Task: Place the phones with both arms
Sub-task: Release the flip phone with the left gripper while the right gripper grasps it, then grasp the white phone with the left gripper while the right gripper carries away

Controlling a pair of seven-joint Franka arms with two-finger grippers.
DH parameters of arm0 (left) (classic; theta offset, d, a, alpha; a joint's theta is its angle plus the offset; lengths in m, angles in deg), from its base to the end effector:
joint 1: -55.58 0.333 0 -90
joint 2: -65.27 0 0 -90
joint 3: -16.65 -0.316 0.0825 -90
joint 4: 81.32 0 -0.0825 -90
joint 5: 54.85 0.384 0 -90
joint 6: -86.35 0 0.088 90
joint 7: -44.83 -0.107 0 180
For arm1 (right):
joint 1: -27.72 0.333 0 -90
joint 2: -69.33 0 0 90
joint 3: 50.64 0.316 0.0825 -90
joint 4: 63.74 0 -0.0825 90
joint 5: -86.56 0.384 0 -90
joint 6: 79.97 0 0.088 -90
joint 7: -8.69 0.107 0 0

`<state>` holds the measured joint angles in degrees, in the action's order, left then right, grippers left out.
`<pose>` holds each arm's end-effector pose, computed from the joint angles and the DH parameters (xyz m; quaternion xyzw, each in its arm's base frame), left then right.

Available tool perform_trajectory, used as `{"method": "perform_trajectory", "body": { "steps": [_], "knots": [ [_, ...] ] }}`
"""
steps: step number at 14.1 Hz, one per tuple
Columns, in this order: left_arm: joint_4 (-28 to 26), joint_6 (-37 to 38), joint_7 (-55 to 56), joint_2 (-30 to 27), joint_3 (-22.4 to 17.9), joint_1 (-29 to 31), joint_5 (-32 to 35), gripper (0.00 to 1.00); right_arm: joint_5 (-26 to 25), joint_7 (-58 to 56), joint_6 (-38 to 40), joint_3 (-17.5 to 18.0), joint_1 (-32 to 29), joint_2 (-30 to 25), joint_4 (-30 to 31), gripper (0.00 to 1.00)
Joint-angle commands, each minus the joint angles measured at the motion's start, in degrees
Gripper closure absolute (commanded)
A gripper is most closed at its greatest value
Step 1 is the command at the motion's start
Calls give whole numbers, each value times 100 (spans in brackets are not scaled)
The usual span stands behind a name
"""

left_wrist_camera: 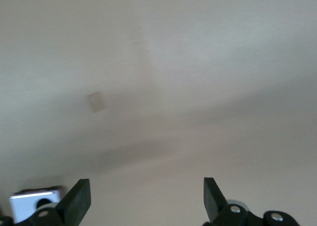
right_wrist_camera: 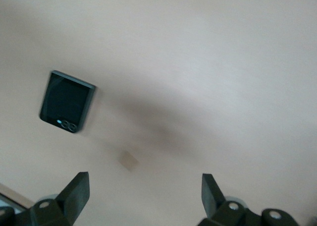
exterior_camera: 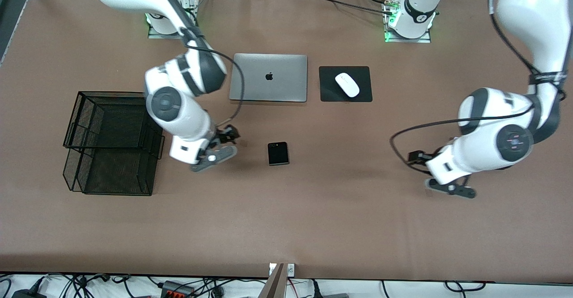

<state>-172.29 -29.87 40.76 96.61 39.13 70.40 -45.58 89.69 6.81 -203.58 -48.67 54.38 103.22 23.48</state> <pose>0.6789 -0.0462 0.3310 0.9922 -0.1174 -0.0319 0.0286 0.6228 0.3381 0.3188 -0.9685 -0.2458 -0.0138 0.0368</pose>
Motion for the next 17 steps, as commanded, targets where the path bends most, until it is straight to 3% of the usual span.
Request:
{"method": "perform_trajectory", "body": {
  "steps": [1, 4, 8, 12, 17],
  "knots": [
    [-1166, -996, -647, -400, 186, 766, 57, 0, 38, 361, -505, -66, 321, 459, -258, 0],
    [-1413, -1269, -726, -321, 99, 1012, 92, 0, 38, 881, -683, -66, 620, 969, -713, 0],
    [-1758, -2114, -1322, -155, 108, 1409, 646, 0, 20, 1601, -875, -74, 893, 1523, -1207, 0],
    [-1758, -2642, -2273, 145, 108, 1778, 654, 0, -6, 2357, -1078, -92, 1095, 1726, -1216, 0],
    [-2029, -3176, -2038, 321, 108, 2200, 637, 0, -15, 2631, -1087, -118, 1192, 1910, -1225, 0]
  ]
}}
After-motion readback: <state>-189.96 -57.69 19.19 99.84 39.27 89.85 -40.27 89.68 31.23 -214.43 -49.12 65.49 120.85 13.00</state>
